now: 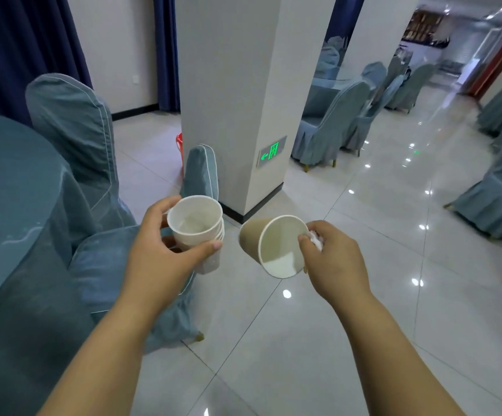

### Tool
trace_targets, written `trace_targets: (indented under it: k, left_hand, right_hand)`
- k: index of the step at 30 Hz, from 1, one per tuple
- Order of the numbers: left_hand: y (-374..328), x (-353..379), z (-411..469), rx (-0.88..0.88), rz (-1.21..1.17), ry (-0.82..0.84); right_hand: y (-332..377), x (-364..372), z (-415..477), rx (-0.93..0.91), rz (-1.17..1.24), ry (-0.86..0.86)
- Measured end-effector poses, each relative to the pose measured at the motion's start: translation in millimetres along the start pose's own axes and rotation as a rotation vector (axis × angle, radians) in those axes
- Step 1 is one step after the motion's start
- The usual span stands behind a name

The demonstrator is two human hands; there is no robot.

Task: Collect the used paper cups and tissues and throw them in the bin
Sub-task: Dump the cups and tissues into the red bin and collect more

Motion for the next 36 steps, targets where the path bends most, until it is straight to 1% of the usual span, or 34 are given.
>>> trace_targets:
  k: [7,10,16,23,30,34,36]
  left_hand:
    - [22.8,76.1,95.2,0.003,0.009,-0.055]
    - [38.6,108.7,156.0,0.008,0.012,-0.074]
    - [60.8,160.5,288.9,-0.032,0.027,-0.059]
    - [88.9,174.1,391.8,-0.083,0.092,-0.124]
    - [128.4,176.8,495.4,-0.104,0.200,-0.236]
    - [154.5,178.3,557.6,-0.140,0.232,-0.358]
    - [166.0,179.9,586.9,-0.164,0.238,-0.400]
  right_hand:
    - [-36.2,15.4,123.2,-0.022,0.017,0.050]
    - [-43.9,22.8,191.6,-0.029,0.009,0.045]
    - [-40.2,38.1,336.9,-0.036,-0.049,0.052]
    - [-35.1,84.1,465.7,-0.065,-0.020,0.114]
    - [-14.5,160.7,596.7,-0.153,0.030,0.207]
    - [8.1,218.5,672.8,-0.252,0.029,0.353]
    - [24.9,246.2,706.8,-0.325,-0.021,0.431]
Point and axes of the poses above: each hand's wrist, its own z-axis towards the middle knuckle, its own x-axis out of the palm, y = z × x, the point moved 10 cm from there along z, towards the middle knuckle
